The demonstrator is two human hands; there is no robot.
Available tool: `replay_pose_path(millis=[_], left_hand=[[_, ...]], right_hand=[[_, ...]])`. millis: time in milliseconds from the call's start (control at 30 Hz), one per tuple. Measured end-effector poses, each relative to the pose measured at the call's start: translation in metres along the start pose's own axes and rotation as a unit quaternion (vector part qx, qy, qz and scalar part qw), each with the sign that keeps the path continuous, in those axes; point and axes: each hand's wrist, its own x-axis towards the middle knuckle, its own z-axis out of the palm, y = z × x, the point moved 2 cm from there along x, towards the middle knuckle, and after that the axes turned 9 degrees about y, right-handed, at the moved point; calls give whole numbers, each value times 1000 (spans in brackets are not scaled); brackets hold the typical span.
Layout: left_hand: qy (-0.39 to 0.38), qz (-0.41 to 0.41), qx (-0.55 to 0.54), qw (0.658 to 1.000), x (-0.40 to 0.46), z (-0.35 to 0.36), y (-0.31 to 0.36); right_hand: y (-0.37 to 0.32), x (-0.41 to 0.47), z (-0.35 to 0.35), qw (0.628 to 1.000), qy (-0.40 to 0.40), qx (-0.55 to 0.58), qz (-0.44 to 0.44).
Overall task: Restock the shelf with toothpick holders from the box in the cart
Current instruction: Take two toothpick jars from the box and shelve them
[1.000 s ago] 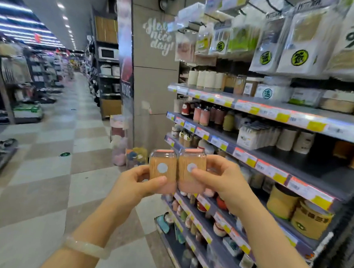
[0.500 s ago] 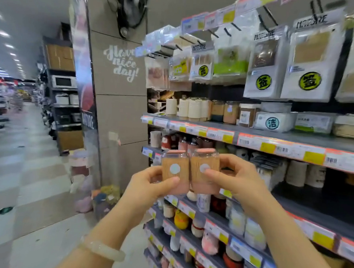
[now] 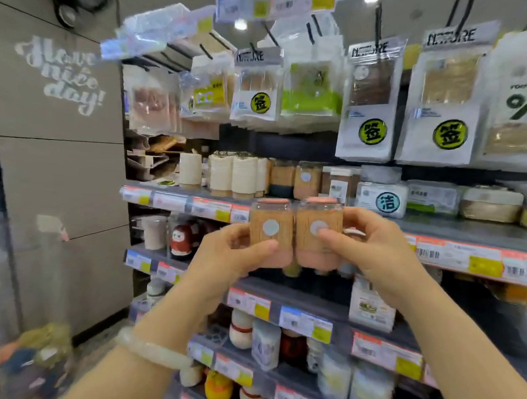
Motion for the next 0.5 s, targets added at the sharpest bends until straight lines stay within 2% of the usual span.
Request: replay_pose_path(millis=[267,400,500], left_hand=[[-52,16,-47,997,87,-31,9],[-77,16,-46,996,110,-41,7],[-101,23,-30,994,117,-47,1]], right_hand=[[-13,64,51,991,110,-44,-61],[-7,95,63,982,178,-56,-38],[5,114,70,976,190,-102,-17]])
